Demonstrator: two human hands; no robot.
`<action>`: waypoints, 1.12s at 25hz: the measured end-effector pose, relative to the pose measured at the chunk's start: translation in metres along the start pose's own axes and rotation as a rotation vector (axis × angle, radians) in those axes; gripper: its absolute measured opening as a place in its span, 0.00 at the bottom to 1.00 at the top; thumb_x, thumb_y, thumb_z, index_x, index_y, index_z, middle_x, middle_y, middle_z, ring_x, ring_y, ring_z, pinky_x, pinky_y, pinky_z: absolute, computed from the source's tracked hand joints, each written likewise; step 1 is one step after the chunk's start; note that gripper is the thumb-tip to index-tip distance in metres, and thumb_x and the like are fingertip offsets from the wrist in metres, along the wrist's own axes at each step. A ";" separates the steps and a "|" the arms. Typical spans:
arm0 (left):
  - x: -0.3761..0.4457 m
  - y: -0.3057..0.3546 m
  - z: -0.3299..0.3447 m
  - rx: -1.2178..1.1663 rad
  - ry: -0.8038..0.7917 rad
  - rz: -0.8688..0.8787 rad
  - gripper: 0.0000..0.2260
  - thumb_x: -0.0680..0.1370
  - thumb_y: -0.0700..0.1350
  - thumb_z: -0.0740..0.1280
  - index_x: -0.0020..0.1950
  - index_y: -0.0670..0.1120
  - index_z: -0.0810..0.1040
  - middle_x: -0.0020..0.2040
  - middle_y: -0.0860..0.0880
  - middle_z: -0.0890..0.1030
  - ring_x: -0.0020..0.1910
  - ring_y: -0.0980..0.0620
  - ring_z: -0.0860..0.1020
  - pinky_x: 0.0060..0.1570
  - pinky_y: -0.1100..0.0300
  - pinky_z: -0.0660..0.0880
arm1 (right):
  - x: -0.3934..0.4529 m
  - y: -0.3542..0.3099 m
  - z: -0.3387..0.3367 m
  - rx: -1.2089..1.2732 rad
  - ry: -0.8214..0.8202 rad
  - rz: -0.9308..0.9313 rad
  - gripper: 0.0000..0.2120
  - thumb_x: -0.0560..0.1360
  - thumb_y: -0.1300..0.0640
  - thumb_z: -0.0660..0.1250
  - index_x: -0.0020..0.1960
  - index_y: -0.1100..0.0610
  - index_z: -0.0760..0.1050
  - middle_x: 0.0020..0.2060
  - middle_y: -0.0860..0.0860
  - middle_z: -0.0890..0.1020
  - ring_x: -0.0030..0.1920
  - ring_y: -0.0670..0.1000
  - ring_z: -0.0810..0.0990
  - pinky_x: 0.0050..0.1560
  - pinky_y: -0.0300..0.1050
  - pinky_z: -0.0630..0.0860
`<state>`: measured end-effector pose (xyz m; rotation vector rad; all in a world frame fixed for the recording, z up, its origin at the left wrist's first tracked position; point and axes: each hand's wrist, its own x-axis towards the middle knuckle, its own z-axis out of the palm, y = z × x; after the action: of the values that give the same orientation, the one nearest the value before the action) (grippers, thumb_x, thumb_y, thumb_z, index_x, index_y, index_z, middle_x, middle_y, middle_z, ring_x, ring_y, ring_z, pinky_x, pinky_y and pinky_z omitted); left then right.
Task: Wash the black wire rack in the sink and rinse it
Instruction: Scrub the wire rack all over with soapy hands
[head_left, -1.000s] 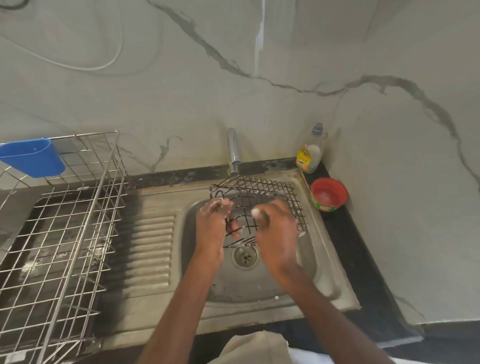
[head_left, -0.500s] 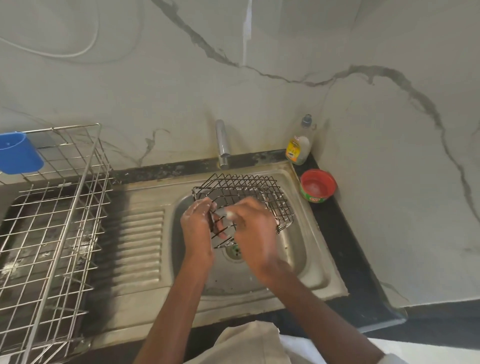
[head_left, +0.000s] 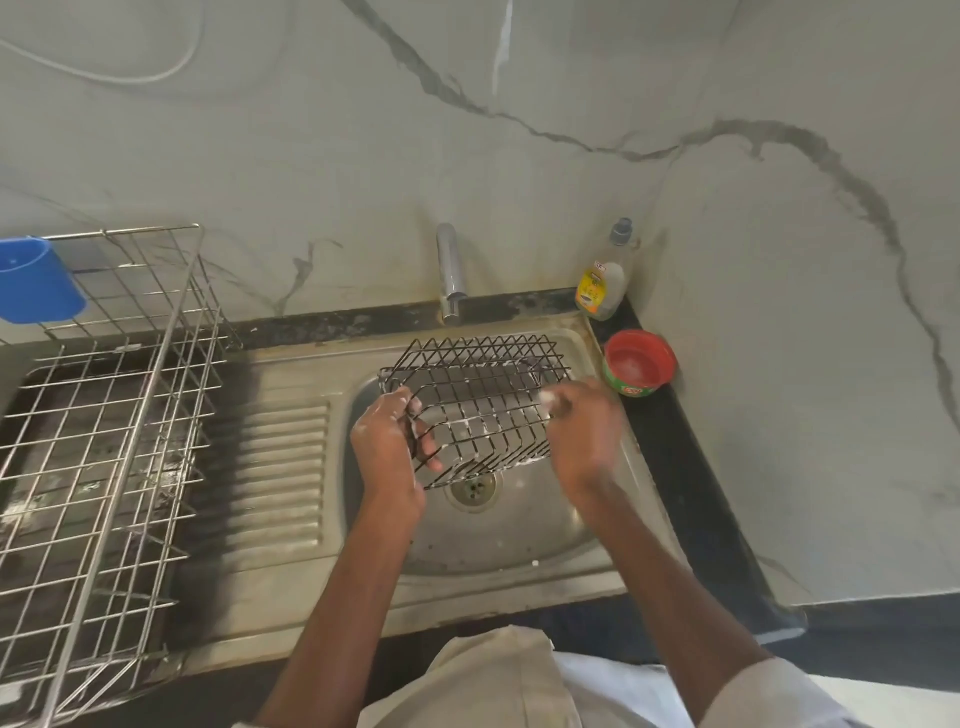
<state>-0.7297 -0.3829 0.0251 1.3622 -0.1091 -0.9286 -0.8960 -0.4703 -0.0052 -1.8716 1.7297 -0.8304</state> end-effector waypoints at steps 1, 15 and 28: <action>0.000 0.000 0.001 -0.004 0.004 -0.004 0.13 0.83 0.41 0.63 0.40 0.47 0.78 0.29 0.51 0.74 0.22 0.52 0.69 0.20 0.63 0.64 | -0.015 -0.017 0.006 0.022 -0.030 -0.108 0.18 0.72 0.76 0.69 0.49 0.56 0.87 0.46 0.52 0.84 0.44 0.51 0.83 0.38 0.24 0.67; -0.001 -0.001 0.003 -0.045 0.024 -0.078 0.12 0.85 0.42 0.64 0.41 0.47 0.78 0.28 0.51 0.75 0.21 0.53 0.68 0.20 0.64 0.64 | -0.019 0.004 -0.008 0.066 0.077 -0.004 0.11 0.75 0.71 0.71 0.48 0.57 0.87 0.45 0.50 0.83 0.45 0.54 0.83 0.40 0.25 0.66; -0.002 -0.003 0.000 -0.041 0.048 -0.079 0.13 0.85 0.42 0.63 0.41 0.47 0.78 0.27 0.51 0.73 0.22 0.53 0.69 0.21 0.63 0.64 | 0.012 0.018 -0.001 0.078 0.030 -0.055 0.14 0.73 0.71 0.69 0.47 0.55 0.87 0.46 0.51 0.87 0.47 0.54 0.85 0.44 0.37 0.71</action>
<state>-0.7321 -0.3812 0.0235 1.3578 0.0009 -0.9586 -0.9092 -0.4838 -0.0161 -1.8714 1.6457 -0.9376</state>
